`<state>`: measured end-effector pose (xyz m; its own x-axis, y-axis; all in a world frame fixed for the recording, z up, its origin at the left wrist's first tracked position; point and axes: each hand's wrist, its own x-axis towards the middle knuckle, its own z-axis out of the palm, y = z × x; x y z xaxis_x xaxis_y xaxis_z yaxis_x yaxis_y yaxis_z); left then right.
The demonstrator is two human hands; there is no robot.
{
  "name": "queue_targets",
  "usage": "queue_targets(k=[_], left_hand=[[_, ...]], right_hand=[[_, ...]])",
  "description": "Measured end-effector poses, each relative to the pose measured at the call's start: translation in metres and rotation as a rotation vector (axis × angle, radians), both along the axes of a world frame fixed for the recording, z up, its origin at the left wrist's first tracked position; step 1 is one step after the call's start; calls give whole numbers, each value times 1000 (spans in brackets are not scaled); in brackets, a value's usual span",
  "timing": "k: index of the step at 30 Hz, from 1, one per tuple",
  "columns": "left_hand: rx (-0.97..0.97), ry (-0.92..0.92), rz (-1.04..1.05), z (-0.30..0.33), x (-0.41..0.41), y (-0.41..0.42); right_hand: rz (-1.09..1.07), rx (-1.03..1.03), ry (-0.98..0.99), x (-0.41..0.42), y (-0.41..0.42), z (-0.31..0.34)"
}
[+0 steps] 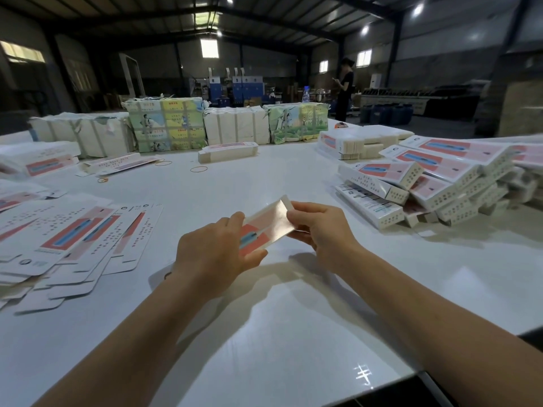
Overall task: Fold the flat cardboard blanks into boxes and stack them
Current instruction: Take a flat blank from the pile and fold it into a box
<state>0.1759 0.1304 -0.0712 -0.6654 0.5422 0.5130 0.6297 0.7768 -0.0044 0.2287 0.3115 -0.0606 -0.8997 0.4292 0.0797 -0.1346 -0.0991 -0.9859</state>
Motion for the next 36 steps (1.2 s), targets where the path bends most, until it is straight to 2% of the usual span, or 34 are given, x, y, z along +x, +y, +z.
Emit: queue_targets(k=[5,7,13,21,25,36], left_hand=[[24,23,-49,5,3,-5],[17,37,-58,8,5,-6],[-93,110,-103,10,7,-6],[-104,102,-85,7,3,-9],[-112,111,-71,7,3,-5],[-128,79,-92,8,10,-2]], right_hand=[[62,-172,-39,2,1,6],[83,-178,-42,3,2,6],[-52,201,-48,7,3,4],[-180,772,102,11,-6,0],[-213,751,100,11,-8,0],[-323,1041,190,13,-8,-1]])
